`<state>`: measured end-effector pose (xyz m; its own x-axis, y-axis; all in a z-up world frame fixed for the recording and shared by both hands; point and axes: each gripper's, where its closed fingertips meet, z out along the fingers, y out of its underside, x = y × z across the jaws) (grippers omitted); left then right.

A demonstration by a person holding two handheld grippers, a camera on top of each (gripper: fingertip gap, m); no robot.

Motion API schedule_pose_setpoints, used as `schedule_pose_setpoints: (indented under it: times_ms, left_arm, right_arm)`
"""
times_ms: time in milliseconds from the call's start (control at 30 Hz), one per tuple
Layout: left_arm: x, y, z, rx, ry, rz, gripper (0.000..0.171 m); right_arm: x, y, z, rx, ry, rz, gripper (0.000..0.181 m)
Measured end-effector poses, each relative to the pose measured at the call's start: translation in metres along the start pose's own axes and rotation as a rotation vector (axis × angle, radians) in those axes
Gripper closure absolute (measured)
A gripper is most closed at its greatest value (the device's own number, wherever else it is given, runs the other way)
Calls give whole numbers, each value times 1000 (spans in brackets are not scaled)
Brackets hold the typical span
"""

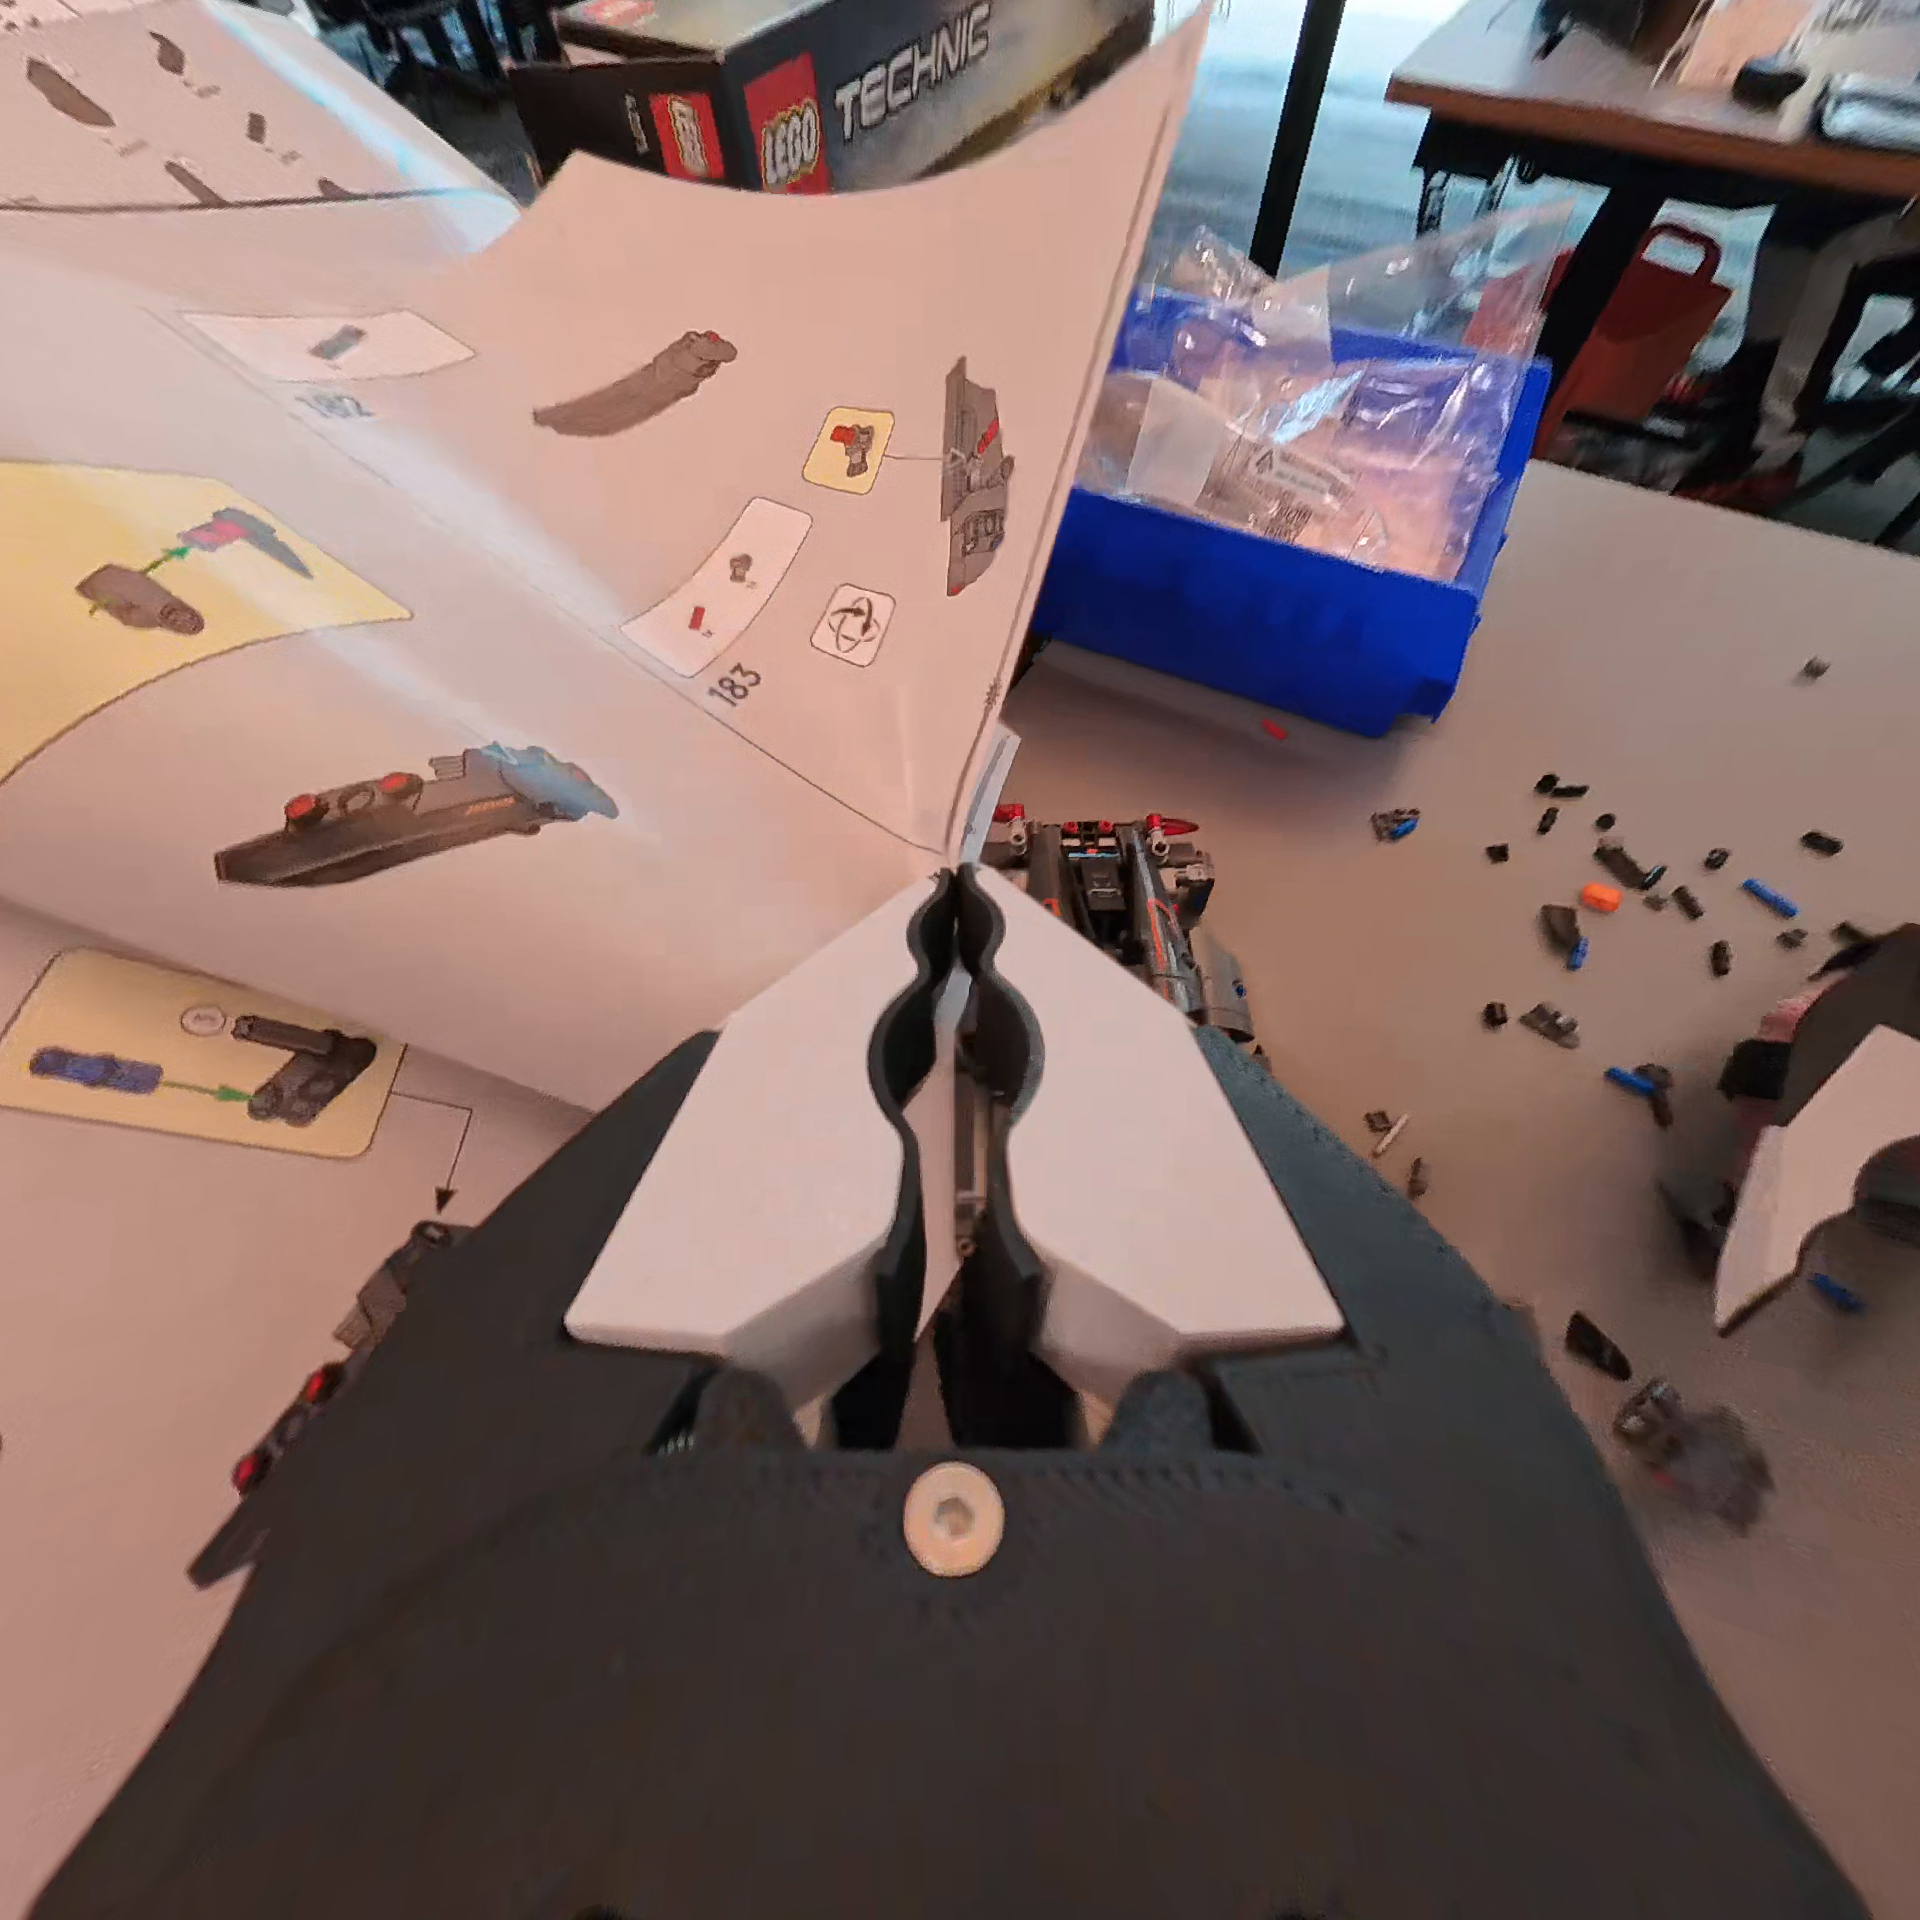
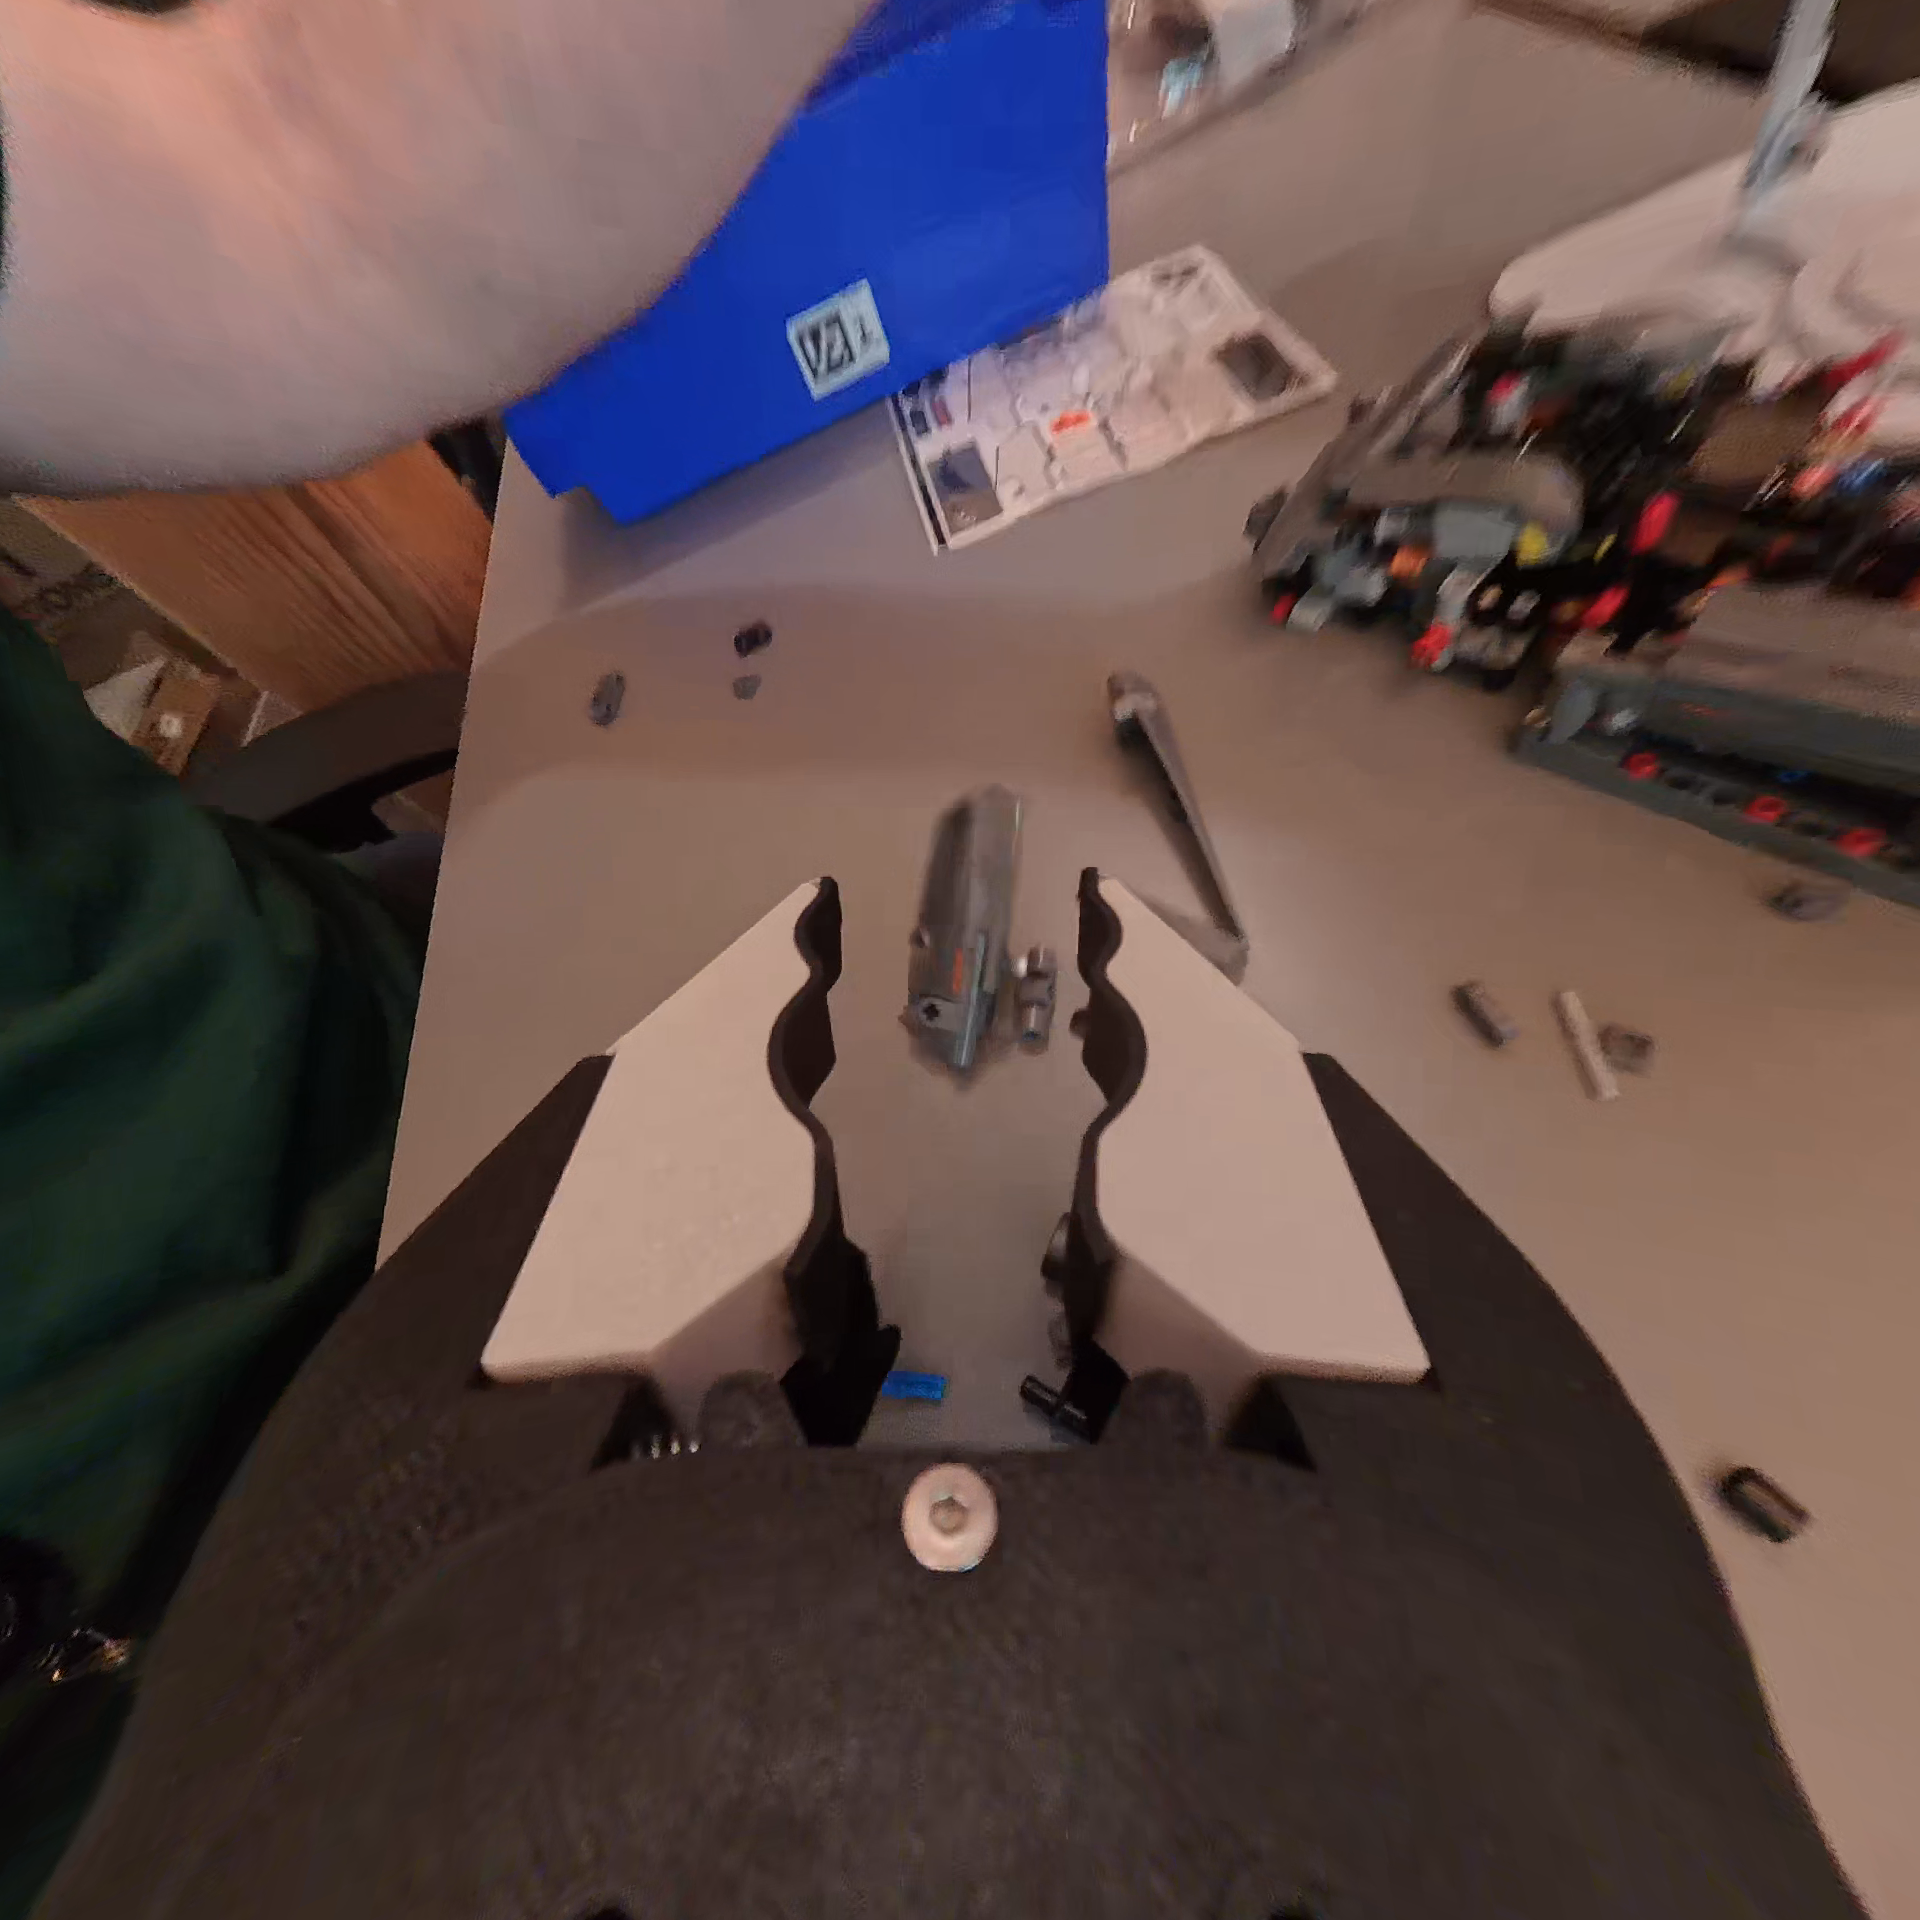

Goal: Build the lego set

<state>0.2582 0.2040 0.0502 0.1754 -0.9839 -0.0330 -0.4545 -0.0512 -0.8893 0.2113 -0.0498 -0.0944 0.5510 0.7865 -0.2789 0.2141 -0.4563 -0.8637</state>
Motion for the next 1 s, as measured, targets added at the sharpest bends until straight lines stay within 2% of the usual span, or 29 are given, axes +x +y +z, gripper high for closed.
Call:
schedule_pose_setpoints:
  times_ms: [100, 200, 233, 300, 400, 500, 600, 733, 767, 833, 1000]
  left_arm:
    - [3, -6, -9, 79, 29, -61, 171]
    - [7, -7, -13, 120, 67, -105, 171]
    - [6, -7, -15, 134, 62, -109, 171]
    - [10, -11, -22, 196, 88, -148, 171]
    - [13, -13, -32, 267, 91, -179, 171]
    - [16, -13, -40, 329, 118, -228, 171]
    - [19, -12, -50, 379, 149, -265, 171]
    - [8, -5, -69, 453, 85, -285, 171]
    - [-1, -4, -77, 474, 4, -262, 158]
    - [-5, -11, -102, 554, -105, -174, 143]
    - [-5, -33, -133, 605, -117, -92, 115]
  right_arm:
    - [5, -51, -21, 136, 67, -94, 132]
    - [36, -119, -41, 259, 199, -137, 127]
    - [49, -147, -51, 342, 237, -122, 129]
    - [78, -193, -68, 486, 260, -62, 119]
    - [118, -233, -70, 630, 209, 46, 108]
    - [147, -257, -49, 679, 182, 105, 104]
    - [160, -274, -24, 684, 157, 128, 116]
    - [148, -294, 9, 647, 78, 56, 123]
    - [144, -297, 17, 620, 73, 19, 123]
    - [135, -300, 34, 549, 65, -45, 125]
    - [119, -300, 65, 412, 75, -204, 124]
